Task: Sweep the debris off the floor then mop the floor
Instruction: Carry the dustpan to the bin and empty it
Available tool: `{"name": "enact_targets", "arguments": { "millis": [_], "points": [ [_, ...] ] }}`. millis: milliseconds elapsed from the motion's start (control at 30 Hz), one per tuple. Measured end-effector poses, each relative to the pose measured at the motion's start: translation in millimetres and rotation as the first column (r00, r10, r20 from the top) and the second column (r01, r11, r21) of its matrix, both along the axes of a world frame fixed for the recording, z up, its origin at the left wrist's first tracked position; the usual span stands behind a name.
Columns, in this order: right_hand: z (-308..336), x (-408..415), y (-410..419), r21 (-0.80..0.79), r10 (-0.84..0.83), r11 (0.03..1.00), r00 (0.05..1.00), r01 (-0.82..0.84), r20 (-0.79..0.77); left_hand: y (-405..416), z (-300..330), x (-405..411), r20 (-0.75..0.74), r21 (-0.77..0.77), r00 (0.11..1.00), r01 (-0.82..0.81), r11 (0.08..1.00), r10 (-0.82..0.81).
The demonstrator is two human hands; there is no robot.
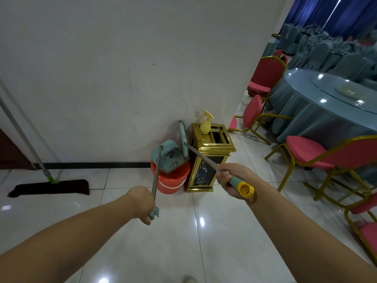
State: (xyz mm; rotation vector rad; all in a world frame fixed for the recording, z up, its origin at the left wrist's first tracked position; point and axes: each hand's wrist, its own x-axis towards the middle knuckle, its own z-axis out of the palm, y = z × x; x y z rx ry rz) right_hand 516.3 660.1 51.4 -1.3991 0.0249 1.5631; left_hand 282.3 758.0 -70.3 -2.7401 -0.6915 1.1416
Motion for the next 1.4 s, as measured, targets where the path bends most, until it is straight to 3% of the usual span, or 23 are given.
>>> {"name": "enact_targets", "arguments": {
  "millis": [300,467,600,733,900,1033,1167,1267,1400],
  "points": [
    [0.0,-0.8,-5.2,-0.007,0.014,1.000,1.000,-0.014,0.019,-7.1,8.1,2.1,0.072,-0.015,0.996,-0.046,0.999,0.046],
    [-1.6,-8.0,-6.6,-0.026,0.025,0.999,0.999,-0.024,0.020,-3.8,23.3,-5.3,0.224,-0.031,0.959,-0.170,0.985,0.172],
    [0.8,-16.1,-4.5,-0.022,0.058,0.998,0.998,-0.058,0.039,-0.4,31.8,-18.5,0.413,-0.100,0.858,-0.290,0.952,0.305],
    [3.6,-24.4,1.8,0.000,0.080,0.997,0.996,-0.080,0.046,9.2,39.6,-39.5,0.585,-0.216,0.650,-0.451,0.866,0.485],
    [11.2,-43.9,14.1,0.000,0.139,0.990,0.984,-0.140,0.113,23.0,45.4,-73.0,0.671,-0.444,0.223,-0.644,0.624,0.707],
    [17.6,-64.5,31.6,-0.095,0.286,0.958,0.925,-0.271,0.248,27.1,49.7,-103.7,0.570,-0.712,-0.197,-0.604,0.359,0.798],
    [16.3,-87.6,56.7,-0.155,0.376,0.926,0.849,-0.343,0.370,19.3,51.3,-133.2,0.401,-0.880,-0.472,-0.435,0.188,0.785],
    [11.2,-109.8,72.3,-0.157,0.408,0.912,0.806,-0.379,0.429,11.4,50.6,-148.4,0.265,-0.947,-0.600,-0.311,0.085,0.755],
    [4.9,-141.7,87.6,-0.190,0.472,0.880,0.756,-0.436,0.453,5.3,36.5,-163.0,0.147,-0.961,-0.669,-0.272,-0.056,0.728]
  ]
}}
